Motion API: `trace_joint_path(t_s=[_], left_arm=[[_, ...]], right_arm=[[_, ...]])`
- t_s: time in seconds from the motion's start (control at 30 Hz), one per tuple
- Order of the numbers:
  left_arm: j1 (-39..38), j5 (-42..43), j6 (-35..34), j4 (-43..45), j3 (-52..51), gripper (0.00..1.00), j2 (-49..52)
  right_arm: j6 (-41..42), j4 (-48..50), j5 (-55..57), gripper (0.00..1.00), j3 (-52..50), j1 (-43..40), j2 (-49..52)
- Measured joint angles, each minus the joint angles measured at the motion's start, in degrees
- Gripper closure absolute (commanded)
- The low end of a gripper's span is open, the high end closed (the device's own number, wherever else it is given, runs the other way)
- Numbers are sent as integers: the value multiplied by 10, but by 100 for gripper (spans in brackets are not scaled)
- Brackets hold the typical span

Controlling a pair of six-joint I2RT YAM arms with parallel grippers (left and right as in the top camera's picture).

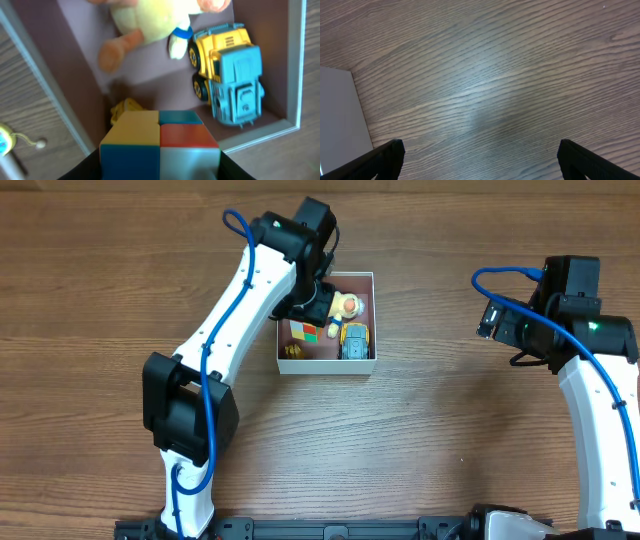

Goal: Pack container
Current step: 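Carry the cube into the box and open the left gripper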

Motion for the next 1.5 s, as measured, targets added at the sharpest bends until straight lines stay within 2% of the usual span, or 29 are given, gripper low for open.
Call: trace_joint_path(t_s=[0.27, 0.37, 0.47, 0.57, 0.63, 0.77, 0.9, 1.0, 1.13, 1.33, 1.5], left_arm=[[-2, -2, -2, 63, -55, 48, 0], [-2, -2, -2, 68, -68, 47, 0], [-2, -2, -2, 69, -80, 41, 0], [-2, -2, -3, 70, -87, 40, 0], [-2, -2, -3, 71, -94, 27, 0], [-2, -5, -8, 76, -98, 23, 0], [-2, -7, -3, 92, -98, 0, 0], [0, -8, 1, 92, -96, 0, 0], [6, -8, 4, 50, -58, 0, 0], [36, -16, 7, -60, 113, 0, 0], [61, -79, -7, -160, 180, 0, -11]], right_arm=[[0, 0, 0, 0, 0, 0, 0], [0, 0, 0, 0, 0, 0, 0], [0, 0, 0, 0, 0, 0, 0], [0, 0, 0, 0, 0, 0, 0], [0, 0, 0, 0, 0, 0, 0], [0, 0, 0, 0, 0, 0, 0], [0, 0, 0, 0, 0, 0, 0], [0, 0, 0, 0, 0, 0, 0], [0, 0, 0, 0, 0, 0, 0], [0, 0, 0, 0, 0, 0, 0], [0, 0, 0, 0, 0, 0, 0]])
